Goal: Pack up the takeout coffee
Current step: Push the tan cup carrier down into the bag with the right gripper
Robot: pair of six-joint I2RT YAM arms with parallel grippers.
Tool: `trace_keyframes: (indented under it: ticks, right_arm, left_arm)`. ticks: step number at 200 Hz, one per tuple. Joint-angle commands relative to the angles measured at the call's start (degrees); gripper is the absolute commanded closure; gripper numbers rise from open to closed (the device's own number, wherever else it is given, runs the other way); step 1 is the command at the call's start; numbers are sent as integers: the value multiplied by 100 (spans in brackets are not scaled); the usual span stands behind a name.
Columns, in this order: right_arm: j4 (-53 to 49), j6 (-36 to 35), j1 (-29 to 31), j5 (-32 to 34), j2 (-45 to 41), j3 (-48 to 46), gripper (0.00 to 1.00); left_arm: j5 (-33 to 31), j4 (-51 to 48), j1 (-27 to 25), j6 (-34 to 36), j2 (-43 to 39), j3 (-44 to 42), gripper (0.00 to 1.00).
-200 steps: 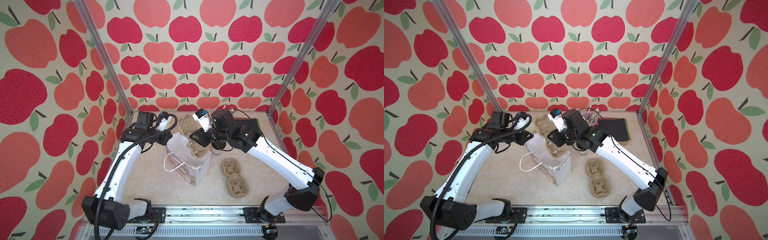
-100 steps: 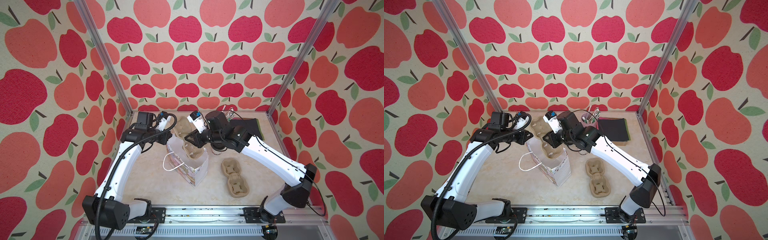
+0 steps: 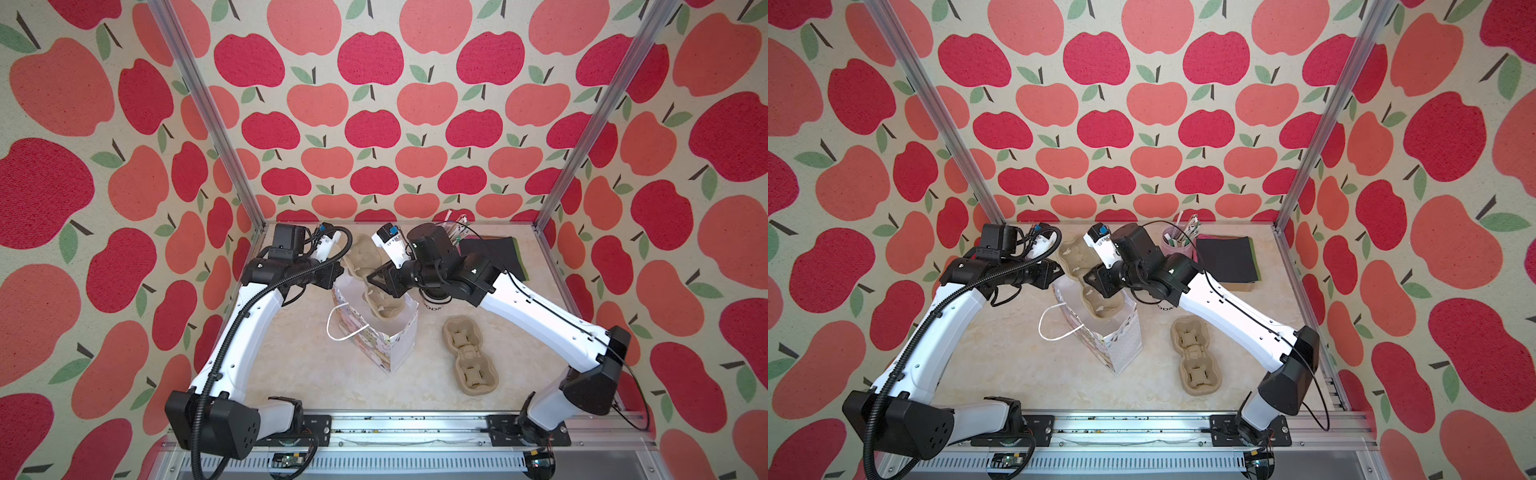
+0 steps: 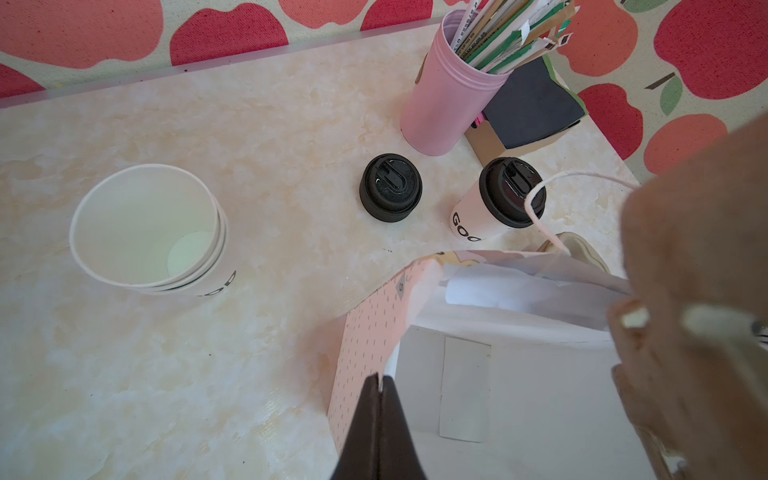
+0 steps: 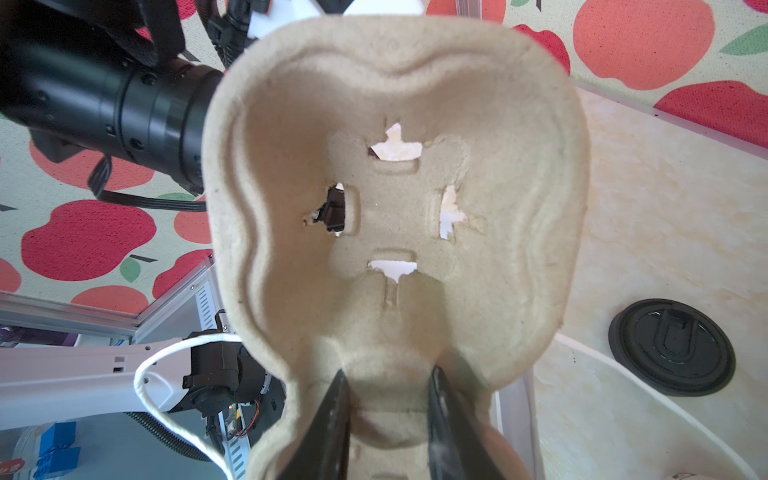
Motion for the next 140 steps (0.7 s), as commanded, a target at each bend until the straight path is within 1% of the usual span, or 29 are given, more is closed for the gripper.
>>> trace_keyframes:
  ticks: [1,73,140]
  right_arm:
    - [-238,-263,136,230,60,-65,76]
    - [-548,-651,270,736,154,-254,77]
    - [-964,-958,412,1175,368,-172,77]
  left_arm:
    - [78,94,65,-98,-75,-130,100]
    - [82,271,176,-161,-207,-279,100]
    - [35,447,242,-219,-290,-387,100]
